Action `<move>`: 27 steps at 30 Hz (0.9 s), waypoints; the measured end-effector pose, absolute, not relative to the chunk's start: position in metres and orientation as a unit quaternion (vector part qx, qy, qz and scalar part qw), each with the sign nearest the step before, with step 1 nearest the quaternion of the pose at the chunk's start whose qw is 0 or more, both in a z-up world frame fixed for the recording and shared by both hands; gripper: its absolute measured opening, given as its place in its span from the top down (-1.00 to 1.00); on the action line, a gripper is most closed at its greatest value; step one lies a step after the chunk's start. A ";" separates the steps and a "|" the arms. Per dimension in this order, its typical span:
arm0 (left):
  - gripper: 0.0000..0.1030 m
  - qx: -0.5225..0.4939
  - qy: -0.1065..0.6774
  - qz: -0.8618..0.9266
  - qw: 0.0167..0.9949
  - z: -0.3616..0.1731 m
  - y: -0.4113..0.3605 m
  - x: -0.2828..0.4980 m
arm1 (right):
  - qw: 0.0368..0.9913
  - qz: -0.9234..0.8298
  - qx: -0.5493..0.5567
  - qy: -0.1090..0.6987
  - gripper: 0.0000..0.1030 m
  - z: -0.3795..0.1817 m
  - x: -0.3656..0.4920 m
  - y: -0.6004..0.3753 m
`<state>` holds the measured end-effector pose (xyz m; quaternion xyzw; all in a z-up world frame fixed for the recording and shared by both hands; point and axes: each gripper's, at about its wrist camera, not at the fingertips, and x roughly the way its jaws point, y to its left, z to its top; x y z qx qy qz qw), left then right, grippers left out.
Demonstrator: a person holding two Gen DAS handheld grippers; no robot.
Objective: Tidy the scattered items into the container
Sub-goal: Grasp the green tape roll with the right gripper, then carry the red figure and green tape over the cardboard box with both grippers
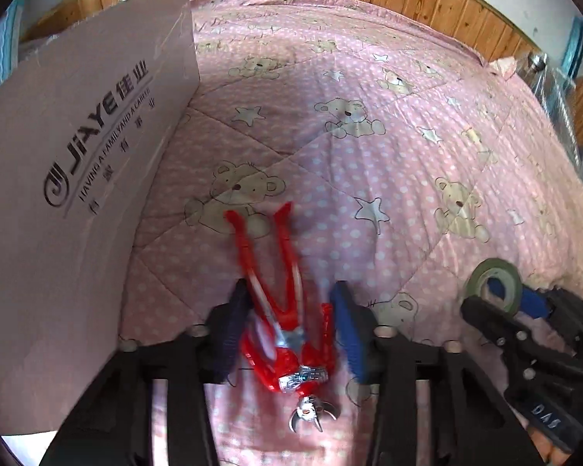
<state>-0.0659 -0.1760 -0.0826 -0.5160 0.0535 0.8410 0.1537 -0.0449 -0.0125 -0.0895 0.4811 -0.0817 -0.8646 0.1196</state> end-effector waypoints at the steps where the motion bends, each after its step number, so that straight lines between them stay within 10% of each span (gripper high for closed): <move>1: 0.24 -0.520 0.039 0.839 0.158 -0.081 -0.180 -0.065 | 0.117 -0.863 0.484 -0.086 0.77 -0.089 -0.044 -0.009; 27: 0.26 -0.465 -0.008 0.863 0.199 0.013 -0.200 -0.026 | 0.148 -0.878 0.446 -0.095 0.80 -0.038 0.004 -0.023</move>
